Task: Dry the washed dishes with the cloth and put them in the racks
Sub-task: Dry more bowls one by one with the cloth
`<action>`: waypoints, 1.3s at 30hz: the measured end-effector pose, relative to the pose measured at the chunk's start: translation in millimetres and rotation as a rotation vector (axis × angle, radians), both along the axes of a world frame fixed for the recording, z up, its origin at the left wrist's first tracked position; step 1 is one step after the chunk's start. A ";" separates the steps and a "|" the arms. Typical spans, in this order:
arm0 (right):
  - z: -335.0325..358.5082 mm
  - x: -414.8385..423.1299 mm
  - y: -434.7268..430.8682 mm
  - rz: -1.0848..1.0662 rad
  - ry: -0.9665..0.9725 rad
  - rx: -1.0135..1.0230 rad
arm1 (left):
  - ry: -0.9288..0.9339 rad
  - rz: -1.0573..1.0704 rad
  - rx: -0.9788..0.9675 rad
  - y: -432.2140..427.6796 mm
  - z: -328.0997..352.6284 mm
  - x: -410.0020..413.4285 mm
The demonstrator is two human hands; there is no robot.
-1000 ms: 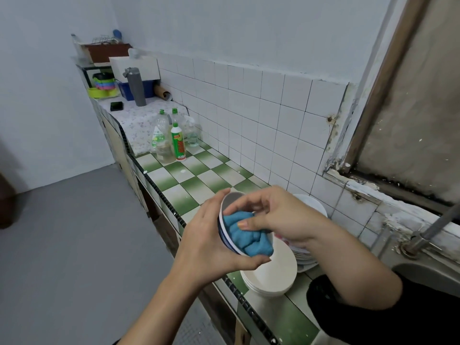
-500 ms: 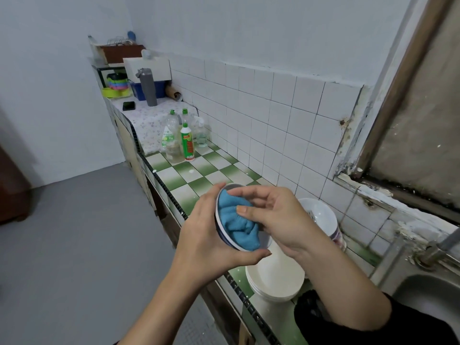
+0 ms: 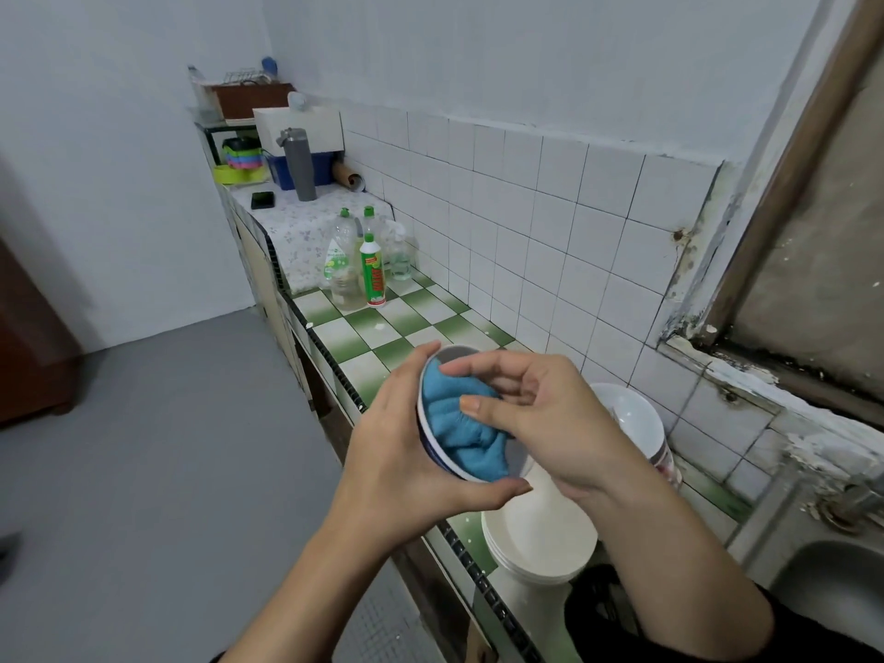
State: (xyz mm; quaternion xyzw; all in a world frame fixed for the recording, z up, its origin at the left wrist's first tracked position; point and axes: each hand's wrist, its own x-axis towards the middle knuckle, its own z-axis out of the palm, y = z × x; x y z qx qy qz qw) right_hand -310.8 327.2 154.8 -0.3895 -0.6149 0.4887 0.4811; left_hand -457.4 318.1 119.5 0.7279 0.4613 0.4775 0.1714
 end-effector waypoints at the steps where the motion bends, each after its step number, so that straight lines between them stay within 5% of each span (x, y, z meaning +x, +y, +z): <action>1: 1.5 4.3 0.8 0.080 0.039 -0.018 | -0.014 -0.007 -0.016 0.0 0.8 -2.1; 5: 12.8 29.9 4.3 0.259 -0.018 0.015 | -0.006 -0.004 -0.052 1.6 -0.6 -7.5; 9: 29.7 56.1 11.8 0.086 -0.261 0.154 | -0.058 0.006 -0.080 4.1 -0.8 -10.4; 16: 30.0 37.9 36.7 0.034 -0.964 1.136 | -0.128 -0.120 -0.160 10.7 19.4 -7.3; 22: 33.2 36.7 43.8 0.094 -1.250 1.469 | -0.146 -0.170 -0.115 11.9 28.4 -10.3; 30: 34.4 30.3 35.9 0.291 -1.380 1.352 | -0.149 -0.167 -0.089 16.1 22.9 -11.6; 34: 43.5 30.3 29.1 0.473 -1.402 0.960 | -0.139 -0.143 -0.082 18.9 20.6 -10.4; 39: 57.2 34.5 21.3 0.543 -1.072 0.548 | -0.103 -0.172 -0.045 21.0 18.4 -5.8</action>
